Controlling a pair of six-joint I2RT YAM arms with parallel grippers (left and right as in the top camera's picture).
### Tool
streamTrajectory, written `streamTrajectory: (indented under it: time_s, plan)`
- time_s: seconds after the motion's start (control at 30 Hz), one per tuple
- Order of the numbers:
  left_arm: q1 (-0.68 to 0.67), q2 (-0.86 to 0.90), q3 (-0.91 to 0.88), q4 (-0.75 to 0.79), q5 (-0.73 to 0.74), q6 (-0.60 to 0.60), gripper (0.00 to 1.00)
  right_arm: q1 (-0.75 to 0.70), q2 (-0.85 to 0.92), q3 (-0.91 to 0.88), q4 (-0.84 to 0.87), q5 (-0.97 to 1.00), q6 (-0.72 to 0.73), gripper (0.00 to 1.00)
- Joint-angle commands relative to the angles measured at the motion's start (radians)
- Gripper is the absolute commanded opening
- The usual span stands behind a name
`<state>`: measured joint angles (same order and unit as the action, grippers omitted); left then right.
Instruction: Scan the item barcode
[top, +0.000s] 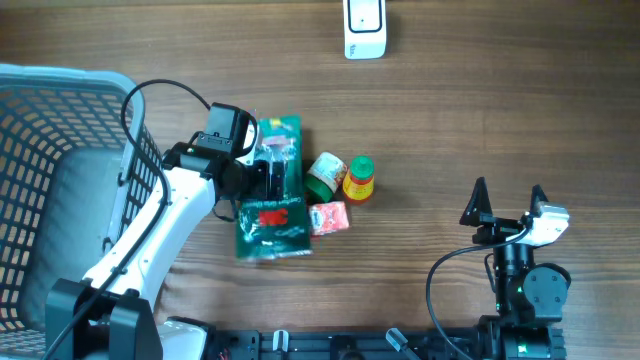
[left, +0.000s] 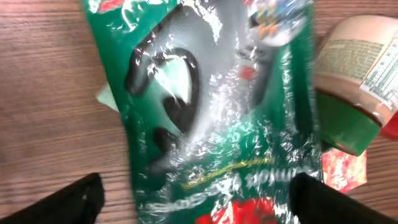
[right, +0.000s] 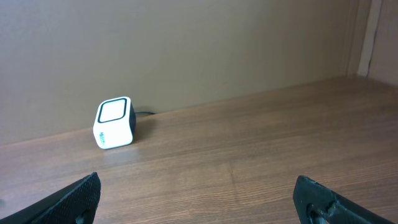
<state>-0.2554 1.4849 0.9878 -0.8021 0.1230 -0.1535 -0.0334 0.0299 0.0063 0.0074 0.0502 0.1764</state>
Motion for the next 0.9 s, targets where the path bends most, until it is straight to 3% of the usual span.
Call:
streamTrajectory:
  time_s: [0.0, 0.5, 0.87]
  plan:
    - [-0.009, 0.004, -0.008, 0.006, 0.045, -0.023, 1.00, 0.006, 0.000, 0.000, 0.003, 0.015, -0.019, 1.00]
    - [-0.049, -0.118, 0.108, 0.064, 0.045, -0.023, 1.00, 0.006, 0.000, 0.000, 0.003, 0.015, -0.019, 1.00]
    - [-0.048, -0.171, 0.405, 0.100, 0.026, -0.011, 1.00, 0.006, 0.000, 0.000, 0.003, 0.015, -0.019, 1.00]
